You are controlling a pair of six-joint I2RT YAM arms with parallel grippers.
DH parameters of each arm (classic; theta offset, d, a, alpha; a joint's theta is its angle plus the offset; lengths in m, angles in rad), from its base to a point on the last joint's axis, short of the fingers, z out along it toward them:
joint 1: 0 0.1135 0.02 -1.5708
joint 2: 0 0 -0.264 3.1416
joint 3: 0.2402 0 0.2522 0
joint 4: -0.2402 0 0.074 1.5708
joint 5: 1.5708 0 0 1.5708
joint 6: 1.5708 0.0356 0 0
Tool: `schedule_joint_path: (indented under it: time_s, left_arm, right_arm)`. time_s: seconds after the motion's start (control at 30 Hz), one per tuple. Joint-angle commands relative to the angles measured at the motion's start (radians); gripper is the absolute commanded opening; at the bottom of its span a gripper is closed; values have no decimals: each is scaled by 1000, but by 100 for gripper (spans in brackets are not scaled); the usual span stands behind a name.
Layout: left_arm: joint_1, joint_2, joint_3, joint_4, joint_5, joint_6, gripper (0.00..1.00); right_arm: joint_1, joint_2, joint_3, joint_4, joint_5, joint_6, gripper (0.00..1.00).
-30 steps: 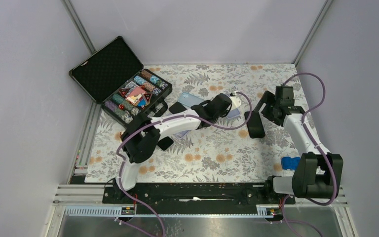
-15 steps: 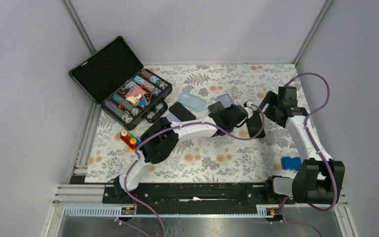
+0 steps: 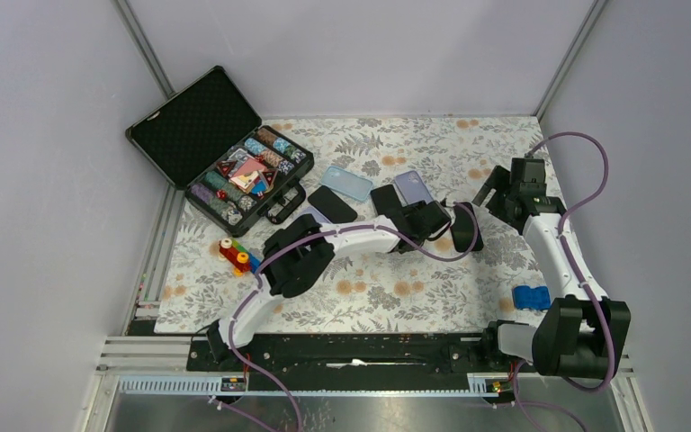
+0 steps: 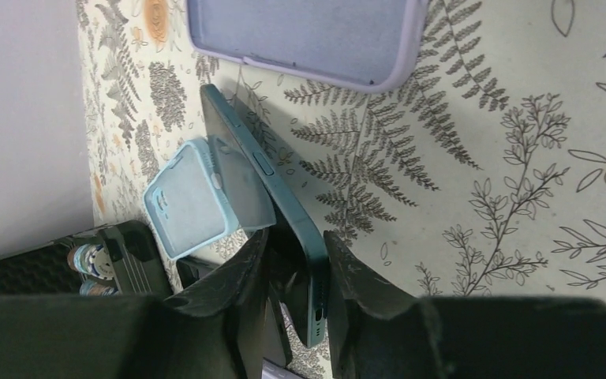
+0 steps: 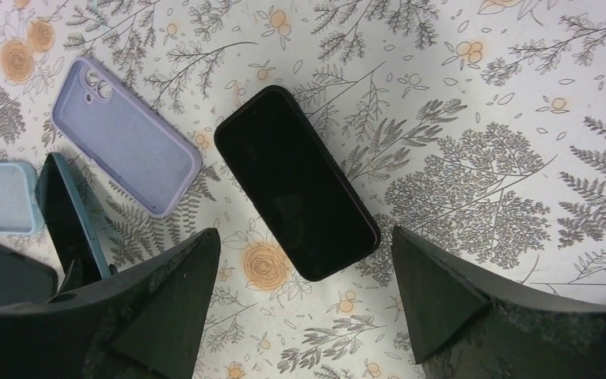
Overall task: Take the phone out of the phone case
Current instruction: Place the phone at the center of the board.
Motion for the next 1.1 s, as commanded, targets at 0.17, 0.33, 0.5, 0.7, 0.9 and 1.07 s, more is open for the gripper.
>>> schedule_joint_path:
  time_s: [0.17, 0.33, 0.5, 0.7, 0.9, 1.07]
  left_arm:
    - [6, 58, 55, -46, 161, -63, 33]
    - [5, 74, 93, -43, 179, -65, 39]
    - [7, 61, 94, -41, 199, -74, 48]
    - [16, -6, 52, -18, 218, -103, 61]
    - [38, -131, -17, 28, 285, -157, 81]
    - [100, -289, -110, 88, 417, -251, 98]
  right_arm:
    - [-6, -17, 33, -27, 90, -32, 86]
    - [-6, -11, 32, -28, 102, -37, 86]
    - [-6, 16, 48, -38, 113, -49, 88]
    - [-6, 69, 77, -70, 50, -72, 100]
    - [-6, 105, 86, -70, 41, -88, 100]
    - [-6, 164, 108, -72, 24, -120, 100]
